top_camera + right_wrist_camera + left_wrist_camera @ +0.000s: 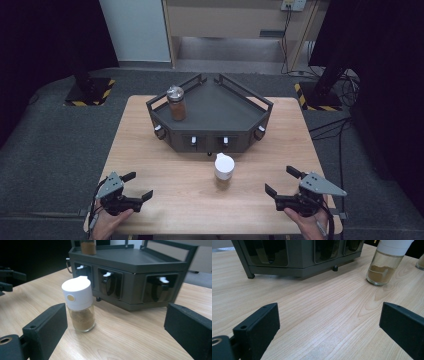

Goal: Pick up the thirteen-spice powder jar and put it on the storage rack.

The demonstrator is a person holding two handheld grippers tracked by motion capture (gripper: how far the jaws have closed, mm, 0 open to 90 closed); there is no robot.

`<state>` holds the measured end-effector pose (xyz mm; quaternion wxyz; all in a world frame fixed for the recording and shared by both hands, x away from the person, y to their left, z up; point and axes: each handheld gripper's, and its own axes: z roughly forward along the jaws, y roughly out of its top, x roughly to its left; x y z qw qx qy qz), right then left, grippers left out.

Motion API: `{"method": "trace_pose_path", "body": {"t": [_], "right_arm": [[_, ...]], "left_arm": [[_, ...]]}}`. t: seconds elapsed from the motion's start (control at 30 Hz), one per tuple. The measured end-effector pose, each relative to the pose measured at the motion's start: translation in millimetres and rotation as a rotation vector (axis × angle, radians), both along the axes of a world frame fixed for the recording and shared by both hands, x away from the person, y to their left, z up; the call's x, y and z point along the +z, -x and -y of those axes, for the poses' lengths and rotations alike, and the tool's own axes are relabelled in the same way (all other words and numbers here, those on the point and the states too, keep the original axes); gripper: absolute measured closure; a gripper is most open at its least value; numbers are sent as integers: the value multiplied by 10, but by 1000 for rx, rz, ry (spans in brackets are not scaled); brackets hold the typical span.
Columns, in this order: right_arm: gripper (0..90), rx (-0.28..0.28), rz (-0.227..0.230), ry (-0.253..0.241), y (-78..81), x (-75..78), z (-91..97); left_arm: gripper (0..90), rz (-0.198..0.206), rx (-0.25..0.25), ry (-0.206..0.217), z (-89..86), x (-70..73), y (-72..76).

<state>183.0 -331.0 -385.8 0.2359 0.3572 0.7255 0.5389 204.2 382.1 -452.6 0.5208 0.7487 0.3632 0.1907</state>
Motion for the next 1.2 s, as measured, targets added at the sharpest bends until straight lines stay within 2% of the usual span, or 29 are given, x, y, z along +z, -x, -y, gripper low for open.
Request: {"method": "trace_pose_path", "body": {"t": [0.07, 0.27, 0.73, 0.83, 1.03, 1.2], "right_arm": [[48, 20, -16, -10, -82, -27, -48], [49, 67, -38, 2, -250, -61, -219], [52, 142, -65, 10, -573, -76, -532], [53, 165, -73, 26, -651, -83, -641], [56, 177, -96, 32, -772, -103, -771], [70, 186, -99, 47, -856, -122, -913]], "left_arm": [[21, -1, -1, 0, 1, -2, -4], [21, 0, -5, -7, 14, 6, -3], [22, 1, -7, -5, 16, 3, -7], [21, 1, -7, -5, 16, 3, -7], [21, 1, -8, -5, 14, 4, -7], [22, 4, -10, -5, 12, 6, -4]]}}
